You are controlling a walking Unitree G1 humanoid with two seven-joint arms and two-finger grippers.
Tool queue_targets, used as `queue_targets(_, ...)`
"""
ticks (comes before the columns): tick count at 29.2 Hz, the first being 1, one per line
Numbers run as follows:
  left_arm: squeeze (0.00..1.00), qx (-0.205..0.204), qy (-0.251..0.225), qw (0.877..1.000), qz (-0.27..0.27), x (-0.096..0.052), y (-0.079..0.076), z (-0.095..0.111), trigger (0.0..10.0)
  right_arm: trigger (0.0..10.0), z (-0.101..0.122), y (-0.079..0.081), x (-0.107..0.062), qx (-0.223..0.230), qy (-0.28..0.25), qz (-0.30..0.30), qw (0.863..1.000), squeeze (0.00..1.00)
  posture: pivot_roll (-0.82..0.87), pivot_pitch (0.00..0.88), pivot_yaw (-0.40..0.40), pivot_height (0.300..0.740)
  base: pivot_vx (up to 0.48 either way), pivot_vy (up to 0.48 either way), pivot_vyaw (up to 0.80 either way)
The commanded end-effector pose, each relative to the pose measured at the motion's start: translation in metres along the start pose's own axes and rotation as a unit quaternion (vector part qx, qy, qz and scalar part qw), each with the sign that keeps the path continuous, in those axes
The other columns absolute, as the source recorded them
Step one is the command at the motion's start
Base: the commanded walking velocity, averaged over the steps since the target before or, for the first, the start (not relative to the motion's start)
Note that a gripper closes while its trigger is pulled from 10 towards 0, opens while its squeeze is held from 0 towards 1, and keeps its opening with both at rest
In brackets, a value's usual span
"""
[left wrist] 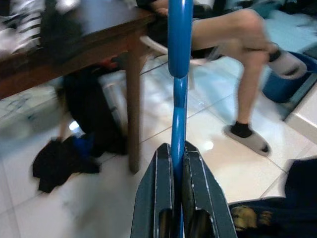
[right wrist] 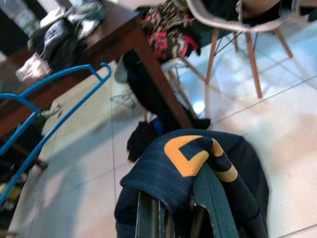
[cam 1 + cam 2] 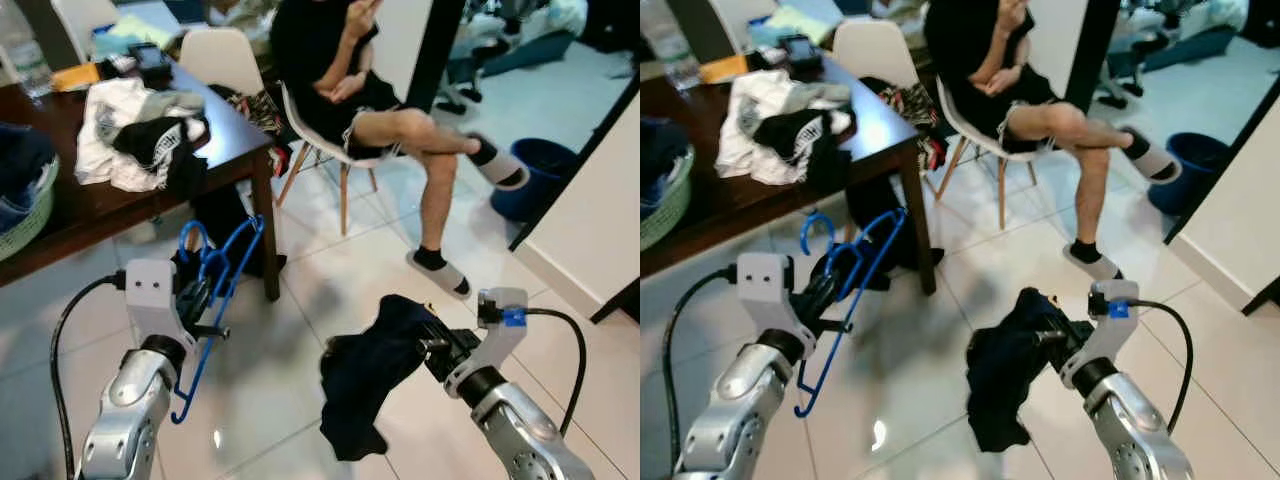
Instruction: Hang hanger
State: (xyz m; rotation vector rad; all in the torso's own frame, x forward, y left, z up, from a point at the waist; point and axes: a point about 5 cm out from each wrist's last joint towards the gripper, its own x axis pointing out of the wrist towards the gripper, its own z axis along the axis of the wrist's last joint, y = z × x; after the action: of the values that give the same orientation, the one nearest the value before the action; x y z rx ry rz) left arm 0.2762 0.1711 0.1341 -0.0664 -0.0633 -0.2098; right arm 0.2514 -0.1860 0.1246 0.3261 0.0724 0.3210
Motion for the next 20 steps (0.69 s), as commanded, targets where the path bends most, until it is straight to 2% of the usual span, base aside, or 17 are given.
queue_targets(1,0.00,0.006,0.006,1.000,-0.011,-0.002,-0.002,-0.002,10.0,10.0,0.005,-0.002,0.002,-0.010,-0.011,-0.005,1.000,0.00,0.04,0.145,-0.003,0.740,0.480,0.000,0.00)
queue_targets(5,0.00,0.031,-0.008,0.998,-0.049,0.001,-0.011,0.007,10.0,10.0,0.006,-0.003,0.005,-0.012,-0.013,-0.009,1.000,0.00,0.05,0.141,-0.010,0.740,0.480,0.000,0.00)
queue_targets(8,0.00,0.032,-0.027,0.997,-0.071,0.006,-0.017,0.019,10.0,10.0,0.007,-0.004,0.006,-0.011,-0.014,-0.011,1.000,0.00,0.05,0.141,-0.010,0.740,0.480,0.000,0.00)
queue_targets(10,0.00,0.032,-0.027,0.997,-0.071,0.006,-0.017,0.019,10.0,10.0,0.007,-0.004,0.006,-0.011,-0.014,-0.011,1.000,0.00,0.05,0.141,-0.010,0.740,0.480,0.000,0.00)
queue_targets(12,0.00,0.034,-0.057,0.994,-0.086,0.013,-0.023,0.037,10.0,10.0,0.010,-0.007,0.008,-0.012,-0.024,-0.026,0.999,0.00,0.05,0.133,-0.010,0.740,0.480,0.000,0.00)
queue_targets(13,0.00,0.034,-0.057,0.994,-0.086,0.013,-0.023,0.037,10.0,10.0,0.010,-0.007,0.008,-0.012,-0.024,-0.026,0.999,0.00,0.05,0.133,-0.010,0.740,0.480,0.000,0.00)
queue_targets(16,0.00,0.044,-0.103,0.990,-0.087,0.022,-0.024,0.065,10.0,10.0,0.019,-0.010,0.016,-0.006,-0.051,-0.046,0.998,0.00,0.06,0.128,-0.009,0.740,0.480,0.000,0.00)
queue_targets(18,0.00,0.044,-0.103,0.990,-0.087,0.022,-0.024,0.065,10.0,10.0,0.019,-0.010,0.016,-0.006,-0.051,-0.046,0.998,0.00,0.06,0.128,-0.009,0.740,0.480,0.000,0.00)
queue_targets(19,0.00,0.048,-0.117,0.989,-0.081,0.023,-0.023,0.074,10.0,10.0,0.024,-0.010,0.020,-0.009,-0.060,-0.049,0.997,0.00,0.06,0.125,-0.011,0.740,0.480,0.000,0.00)
queue_targets(20,0.00,0.048,-0.117,0.989,-0.081,0.023,-0.023,0.074,10.0,10.0,0.024,-0.010,0.020,-0.009,-0.060,-0.049,0.997,0.00,0.06,0.125,-0.011,0.740,0.480,0.000,0.00)
